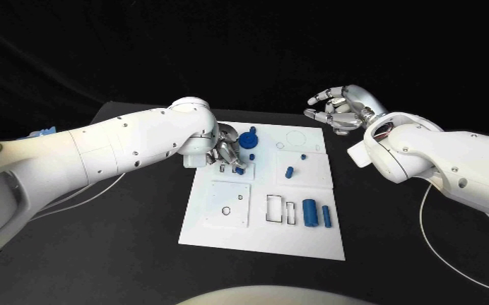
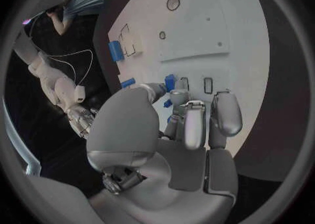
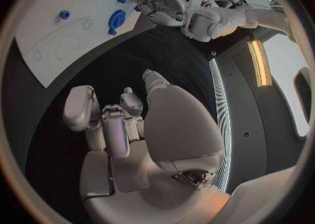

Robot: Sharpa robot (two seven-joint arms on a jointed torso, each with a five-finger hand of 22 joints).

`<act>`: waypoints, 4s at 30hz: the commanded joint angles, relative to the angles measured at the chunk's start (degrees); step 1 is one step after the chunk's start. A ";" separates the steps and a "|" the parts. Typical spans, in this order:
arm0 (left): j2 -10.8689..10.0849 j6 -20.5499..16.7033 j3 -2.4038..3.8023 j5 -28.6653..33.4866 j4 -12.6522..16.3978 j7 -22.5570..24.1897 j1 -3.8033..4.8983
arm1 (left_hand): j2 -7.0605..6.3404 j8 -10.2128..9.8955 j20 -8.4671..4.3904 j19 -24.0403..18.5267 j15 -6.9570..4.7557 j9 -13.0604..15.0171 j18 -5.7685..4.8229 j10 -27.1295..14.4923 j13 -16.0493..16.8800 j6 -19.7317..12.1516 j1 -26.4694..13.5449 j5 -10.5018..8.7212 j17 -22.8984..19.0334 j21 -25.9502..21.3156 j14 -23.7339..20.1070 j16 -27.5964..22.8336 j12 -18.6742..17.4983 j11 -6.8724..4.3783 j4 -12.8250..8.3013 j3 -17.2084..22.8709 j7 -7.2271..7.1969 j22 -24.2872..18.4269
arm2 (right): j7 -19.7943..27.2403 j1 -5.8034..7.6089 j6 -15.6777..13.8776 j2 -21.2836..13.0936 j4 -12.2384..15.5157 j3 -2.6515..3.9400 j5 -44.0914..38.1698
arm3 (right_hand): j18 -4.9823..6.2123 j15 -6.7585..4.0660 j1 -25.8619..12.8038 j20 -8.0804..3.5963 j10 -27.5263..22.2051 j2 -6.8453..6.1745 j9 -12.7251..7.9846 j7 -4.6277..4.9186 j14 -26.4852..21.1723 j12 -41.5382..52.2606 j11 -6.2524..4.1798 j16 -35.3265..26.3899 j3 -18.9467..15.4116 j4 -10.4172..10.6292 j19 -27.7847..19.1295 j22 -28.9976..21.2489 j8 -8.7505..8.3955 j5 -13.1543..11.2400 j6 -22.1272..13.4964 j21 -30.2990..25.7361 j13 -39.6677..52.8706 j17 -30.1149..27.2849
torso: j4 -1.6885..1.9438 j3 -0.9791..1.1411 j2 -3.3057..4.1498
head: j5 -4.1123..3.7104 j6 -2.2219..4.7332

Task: Assemble the parts on the task board

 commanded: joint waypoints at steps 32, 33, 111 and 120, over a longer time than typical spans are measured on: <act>-4.36 -8.75 0.46 -7.84 6.31 1.73 -1.68 | -4.06 1.00 -0.46 1.81 -0.70 5.61 -0.90 3.59 2.79 1.71 -4.10 1.61 6.44 1.49 3.95 0.81 1.98 -0.65 -13.01 16.52 -0.62 2.70 | 3.58 -0.79 -1.79 -0.38 -0.10 -0.01 -4.61 | 0.72 -0.49 -0.15 -0.39 -1.71 -0.14 -0.34 0.55 2.95 -1.23 -0.16 -0.85 0.65 0.13 -0.81 -1.06 0.44 0.58 -0.23 -1.45 -2.47 3.54 | -0.02 0.04 -0.04 | 0.67 -0.62; -4.33 -8.58 0.45 -8.00 6.29 1.54 -1.71 | -4.15 1.00 -0.48 1.85 -0.72 5.64 -0.91 3.70 2.87 1.81 -4.22 1.73 6.43 1.51 3.95 0.82 2.03 -0.68 -13.10 16.65 -0.65 2.75 | 3.61 -0.80 -1.82 -0.38 -0.07 -0.01 -4.81 | 0.72 -0.49 -0.15 -0.39 -1.71 -0.14 -0.34 0.55 2.95 -1.23 -0.16 -0.85 0.65 0.13 -0.81 -1.06 0.44 0.58 -0.23 -1.45 -2.47 3.54 | -0.05 0.03 -0.02 | 0.74 -0.63; -1.69 -3.25 0.15 -8.06 3.27 -1.17 -2.31 | -3.92 1.37 -1.50 2.68 -1.85 6.93 -1.10 6.57 5.08 4.59 -13.69 2.84 8.05 1.41 4.35 1.65 3.21 -2.06 -9.61 11.81 -2.47 3.39 | 3.62 -1.26 -1.92 -0.53 0.28 -0.01 -5.84 | 0.90 -0.55 -0.45 -0.45 -2.19 -0.38 -0.58 0.51 2.67 -1.80 -0.21 -1.24 0.94 0.16 -1.30 -1.68 0.59 0.57 -0.29 -2.37 -3.31 2.64 | 0.03 0.04 0.09 | 0.66 -1.78; -1.63 -2.29 0.15 -8.04 3.15 -1.55 -2.31 | -4.13 1.16 -1.64 2.83 -1.99 6.84 -1.14 6.83 5.69 5.18 -14.78 2.71 8.43 1.40 4.44 1.84 3.55 -2.21 -8.32 9.52 -2.65 3.54 | 3.40 -1.30 -1.63 -0.55 0.24 -0.01 -5.87 | 1.10 -0.56 -0.49 -0.48 -2.75 -0.72 -0.78 0.52 2.32 -2.28 -0.20 -1.69 1.12 0.08 -1.88 -2.38 0.62 0.14 -0.50 -3.37 -4.06 1.51 | 0.00 0.06 0.04 | 0.67 -1.97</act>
